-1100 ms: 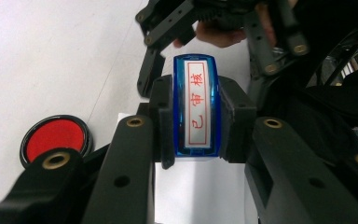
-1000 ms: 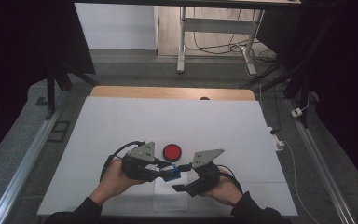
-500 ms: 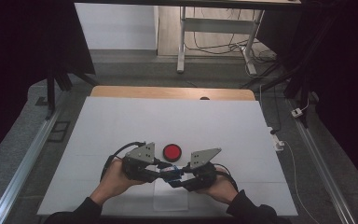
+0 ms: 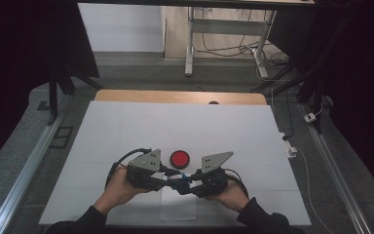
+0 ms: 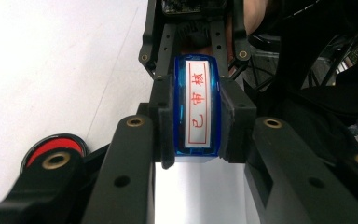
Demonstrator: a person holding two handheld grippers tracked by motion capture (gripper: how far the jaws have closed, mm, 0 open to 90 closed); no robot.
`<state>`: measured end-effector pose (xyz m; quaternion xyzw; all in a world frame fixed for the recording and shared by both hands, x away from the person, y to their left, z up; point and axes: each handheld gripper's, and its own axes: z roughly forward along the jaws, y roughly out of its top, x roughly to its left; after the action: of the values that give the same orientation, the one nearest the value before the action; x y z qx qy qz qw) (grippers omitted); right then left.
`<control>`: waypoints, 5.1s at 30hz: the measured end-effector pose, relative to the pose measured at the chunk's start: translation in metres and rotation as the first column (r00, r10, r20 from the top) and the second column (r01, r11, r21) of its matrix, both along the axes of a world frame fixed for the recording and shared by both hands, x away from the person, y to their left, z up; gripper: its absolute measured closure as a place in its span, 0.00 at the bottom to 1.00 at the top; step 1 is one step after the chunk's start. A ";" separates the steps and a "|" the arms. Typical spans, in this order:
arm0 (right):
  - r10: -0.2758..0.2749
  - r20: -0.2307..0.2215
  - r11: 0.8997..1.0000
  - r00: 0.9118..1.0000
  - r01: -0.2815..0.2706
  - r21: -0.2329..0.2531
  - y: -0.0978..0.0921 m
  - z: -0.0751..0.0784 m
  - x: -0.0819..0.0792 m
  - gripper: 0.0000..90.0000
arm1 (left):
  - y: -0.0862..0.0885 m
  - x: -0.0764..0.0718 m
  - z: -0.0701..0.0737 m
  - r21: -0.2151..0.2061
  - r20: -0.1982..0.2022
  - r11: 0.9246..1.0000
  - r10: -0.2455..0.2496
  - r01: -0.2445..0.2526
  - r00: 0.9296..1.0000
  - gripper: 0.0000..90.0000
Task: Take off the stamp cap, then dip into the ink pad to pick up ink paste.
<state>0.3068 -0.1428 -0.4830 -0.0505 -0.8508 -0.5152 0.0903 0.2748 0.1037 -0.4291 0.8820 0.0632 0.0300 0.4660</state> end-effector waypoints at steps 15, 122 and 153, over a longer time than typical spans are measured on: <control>-0.021 -0.124 1.000 0.992 0.020 -0.017 0.000 -0.003 0.003 0.76 | -0.002 -0.002 0.000 0.019 0.016 1.000 0.006 -0.006 1.000 0.78; -0.590 0.129 0.783 0.797 0.604 -0.148 -0.143 0.033 -0.069 0.76 | 0.010 0.007 -0.001 0.022 -0.069 0.988 0.157 -0.156 0.985 0.78; -0.650 0.095 0.738 0.754 0.656 -0.158 -0.172 0.029 -0.082 0.76 | 0.012 0.014 -0.003 0.032 -0.078 0.979 0.206 -0.204 0.976 0.78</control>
<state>0.2244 -0.3150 -0.4537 -0.3447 -0.8239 -0.4350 -0.1151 0.2887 0.1158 -0.4321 0.8769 0.1721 0.0428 0.4468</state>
